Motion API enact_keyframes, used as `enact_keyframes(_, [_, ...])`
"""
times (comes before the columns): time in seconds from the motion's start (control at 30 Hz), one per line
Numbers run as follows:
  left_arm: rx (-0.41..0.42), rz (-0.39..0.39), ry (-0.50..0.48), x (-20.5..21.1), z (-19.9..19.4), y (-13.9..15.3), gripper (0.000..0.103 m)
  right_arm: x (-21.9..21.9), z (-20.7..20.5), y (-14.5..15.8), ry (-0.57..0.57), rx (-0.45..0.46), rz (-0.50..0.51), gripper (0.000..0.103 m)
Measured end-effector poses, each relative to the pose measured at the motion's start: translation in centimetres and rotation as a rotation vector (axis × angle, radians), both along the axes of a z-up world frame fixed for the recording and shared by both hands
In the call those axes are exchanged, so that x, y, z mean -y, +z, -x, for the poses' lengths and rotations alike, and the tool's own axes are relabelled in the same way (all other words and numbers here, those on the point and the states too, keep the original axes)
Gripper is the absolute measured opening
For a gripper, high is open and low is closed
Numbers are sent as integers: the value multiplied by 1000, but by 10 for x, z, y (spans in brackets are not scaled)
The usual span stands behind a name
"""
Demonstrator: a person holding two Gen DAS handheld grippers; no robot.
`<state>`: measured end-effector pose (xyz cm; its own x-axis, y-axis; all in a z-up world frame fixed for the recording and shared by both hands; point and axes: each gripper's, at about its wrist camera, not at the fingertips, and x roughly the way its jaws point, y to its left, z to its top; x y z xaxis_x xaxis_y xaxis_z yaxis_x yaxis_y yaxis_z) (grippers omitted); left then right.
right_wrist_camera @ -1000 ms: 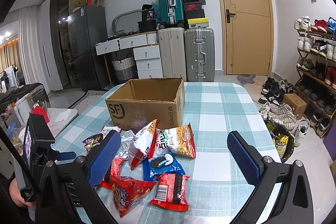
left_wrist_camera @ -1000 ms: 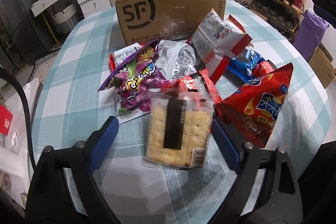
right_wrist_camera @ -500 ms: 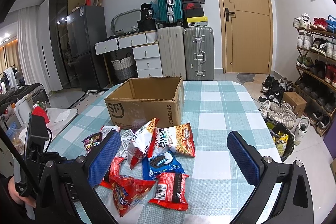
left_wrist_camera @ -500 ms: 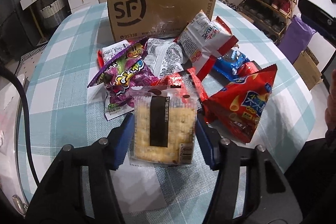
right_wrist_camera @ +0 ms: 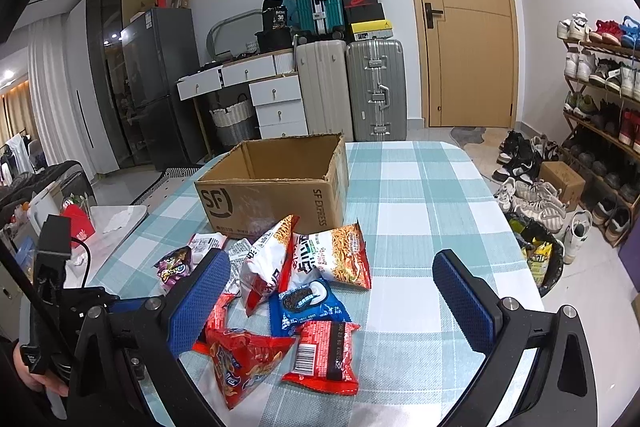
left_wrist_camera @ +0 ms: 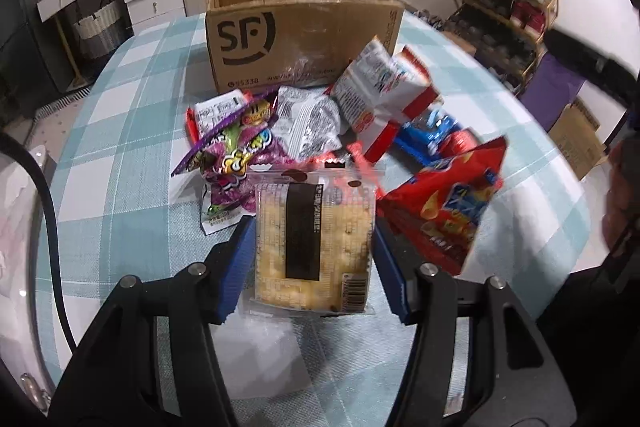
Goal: Organize snacks
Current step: 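Lift the cracker pack with the left gripper while the right gripper grasps the red chip bag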
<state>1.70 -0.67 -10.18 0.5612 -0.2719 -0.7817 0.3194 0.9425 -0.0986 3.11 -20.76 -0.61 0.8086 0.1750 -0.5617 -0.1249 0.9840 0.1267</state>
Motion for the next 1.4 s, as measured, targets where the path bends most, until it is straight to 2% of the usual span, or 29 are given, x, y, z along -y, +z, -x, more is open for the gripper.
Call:
enact_keyframes(0.07, [26, 49, 14, -8, 5, 12, 55, -1, 1, 0, 27, -1, -27, 103])
enact_keyframes(0.17, [85, 74, 33, -18, 11, 29, 55, -3, 5, 1, 69, 6, -64, 103])
enact_keyframes(0.5, [134, 147, 92, -59, 17, 58, 55, -33, 11, -18, 239, -95, -86, 103])
enact_keyframes(0.63, [147, 179, 137, -80, 17, 63, 55, -47, 10, -29, 308, -137, -51, 103])
enact_keyframes(0.83, [139, 207, 155, -101, 18, 64, 55, -63, -1, -53, 367, -251, -2, 103])
enact_keyframes(1.1, [137, 244, 168, -106, 18, 66, 55, -78, -5, -72, 408, -301, 28, 102])
enact_keyframes(1.17, [142, 241, 170, -104, 18, 66, 55, -79, -7, -76, 404, -305, 30, 100])
enact_keyframes(1.23, [146, 243, 169, -103, 18, 66, 55, -80, -10, -81, 404, -325, 31, 91])
enact_keyframes(1.4, [146, 246, 169, -101, 19, 66, 55, -81, -17, -92, 393, -369, 19, 84])
